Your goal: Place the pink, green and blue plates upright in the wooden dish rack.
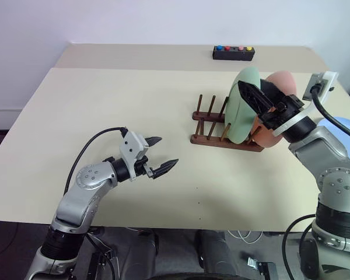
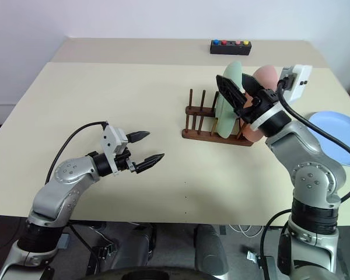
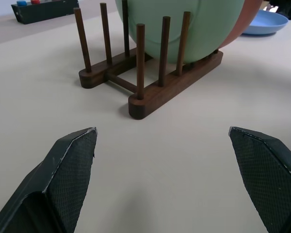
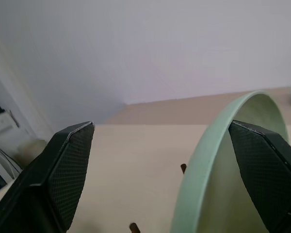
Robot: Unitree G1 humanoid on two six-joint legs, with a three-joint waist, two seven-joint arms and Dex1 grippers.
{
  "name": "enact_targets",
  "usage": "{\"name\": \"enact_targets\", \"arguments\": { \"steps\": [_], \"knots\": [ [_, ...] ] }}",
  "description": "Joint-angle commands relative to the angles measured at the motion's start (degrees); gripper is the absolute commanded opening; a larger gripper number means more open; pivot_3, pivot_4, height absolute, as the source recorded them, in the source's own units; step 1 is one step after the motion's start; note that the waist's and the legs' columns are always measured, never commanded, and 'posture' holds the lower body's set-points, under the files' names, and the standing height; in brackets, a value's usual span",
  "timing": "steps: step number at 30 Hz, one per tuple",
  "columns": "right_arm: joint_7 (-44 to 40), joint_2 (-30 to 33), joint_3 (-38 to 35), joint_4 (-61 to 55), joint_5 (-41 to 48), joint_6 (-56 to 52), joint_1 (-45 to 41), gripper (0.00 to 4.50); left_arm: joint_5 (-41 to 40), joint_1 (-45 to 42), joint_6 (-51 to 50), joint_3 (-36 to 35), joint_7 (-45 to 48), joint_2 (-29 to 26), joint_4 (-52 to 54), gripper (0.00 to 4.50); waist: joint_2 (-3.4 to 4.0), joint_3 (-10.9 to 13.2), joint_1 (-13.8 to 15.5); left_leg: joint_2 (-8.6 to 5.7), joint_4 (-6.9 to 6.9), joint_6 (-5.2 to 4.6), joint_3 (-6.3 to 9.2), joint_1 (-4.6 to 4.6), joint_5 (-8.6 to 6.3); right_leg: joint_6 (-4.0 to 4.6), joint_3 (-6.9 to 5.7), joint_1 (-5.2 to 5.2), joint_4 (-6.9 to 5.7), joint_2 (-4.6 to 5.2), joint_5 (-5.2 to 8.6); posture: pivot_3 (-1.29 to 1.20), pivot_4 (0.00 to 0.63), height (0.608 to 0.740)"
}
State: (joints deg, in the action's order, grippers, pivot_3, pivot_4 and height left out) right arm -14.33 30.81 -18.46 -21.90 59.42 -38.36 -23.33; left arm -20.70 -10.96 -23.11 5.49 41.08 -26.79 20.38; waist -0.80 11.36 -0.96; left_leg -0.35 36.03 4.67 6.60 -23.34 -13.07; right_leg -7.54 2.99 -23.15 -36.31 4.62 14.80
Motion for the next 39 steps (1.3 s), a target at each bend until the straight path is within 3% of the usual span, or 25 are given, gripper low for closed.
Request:
{"name": "enact_targets", "arguments": {
  "steps": [1,6,15,21,27,32,39],
  "knots": [
    [-2.06,1.41,-0.54,-1.20,-2.14,2.04,-1.92,4.46,-0.21,0.05,1.24,-0.26,0.09,0.21,1.63,4.50,0.00,0.00,0.00,0.00,0.00,0.00,0.00,0.00,0.00,0.00,0.00,0.00,0.00,0.00,0.00,0.00,0.150,0.734],
    [-3.94,2.33,-1.04,-1.64,-1.66,0.87,-3.07,4.46,-0.17,0.03,1.22,-0.03,0.14,0.34,1.55,4.50,0.01,0.00,-0.01,0.00,-0.01,0.00,0.00,0.00,0.00,-0.02,0.00,0.00,0.00,0.00,-0.01,0.00,0.150,0.734],
    [-10.60,6.43,-2.97,-2.21,-9.78,7.58,-3.46,4.46,-0.02,-0.24,1.43,0.44,0.31,0.87,1.14,4.50,0.02,0.01,0.12,0.00,0.01,0.00,-0.01,-0.02,0.00,0.00,0.00,0.00,0.04,0.00,0.00,0.00,0.150,0.734],
    [-18.31,18.34,-11.48,5.86,-18.28,12.87,0.31,4.46,-0.04,-1.79,1.73,1.27,1.49,1.56,-0.58,4.50,0.02,0.02,0.43,-0.01,0.03,0.00,-0.02,-0.04,0.00,0.03,-0.01,0.04,0.13,0.01,0.02,0.00,0.150,0.734],
    [-25.59,22.47,-21.56,15.85,-22.13,15.58,11.12,4.46,0.39,-4.17,2.88,2.45,3.00,2.58,-3.52,4.50,0.05,0.00,0.33,0.00,0.02,-0.02,-0.04,-0.02,-0.01,-0.02,0.00,0.07,0.14,0.00,-0.01,0.00,0.150,0.734],
    [-24.92,22.43,-17.26,23.05,-34.11,21.17,21.13,4.46,0.54,-5.32,3.58,3.07,3.69,2.90,-4.91,4.50,0.20,-0.05,0.02,-0.01,0.06,-0.03,-0.07,0.02,-0.02,0.02,0.02,0.14,0.16,0.01,0.01,0.00,0.150,0.734],
    [-19.85,20.72,-7.05,32.93,-43.94,21.82,18.17,4.46,0.82,-5.31,3.56,2.73,3.86,2.82,-4.87,4.50,0.43,-0.13,-1.04,0.00,0.05,-0.04,-0.18,0.15,-0.02,0.01,0.11,0.17,0.09,0.01,0.02,0.00,0.150,0.734]
  ]
}}
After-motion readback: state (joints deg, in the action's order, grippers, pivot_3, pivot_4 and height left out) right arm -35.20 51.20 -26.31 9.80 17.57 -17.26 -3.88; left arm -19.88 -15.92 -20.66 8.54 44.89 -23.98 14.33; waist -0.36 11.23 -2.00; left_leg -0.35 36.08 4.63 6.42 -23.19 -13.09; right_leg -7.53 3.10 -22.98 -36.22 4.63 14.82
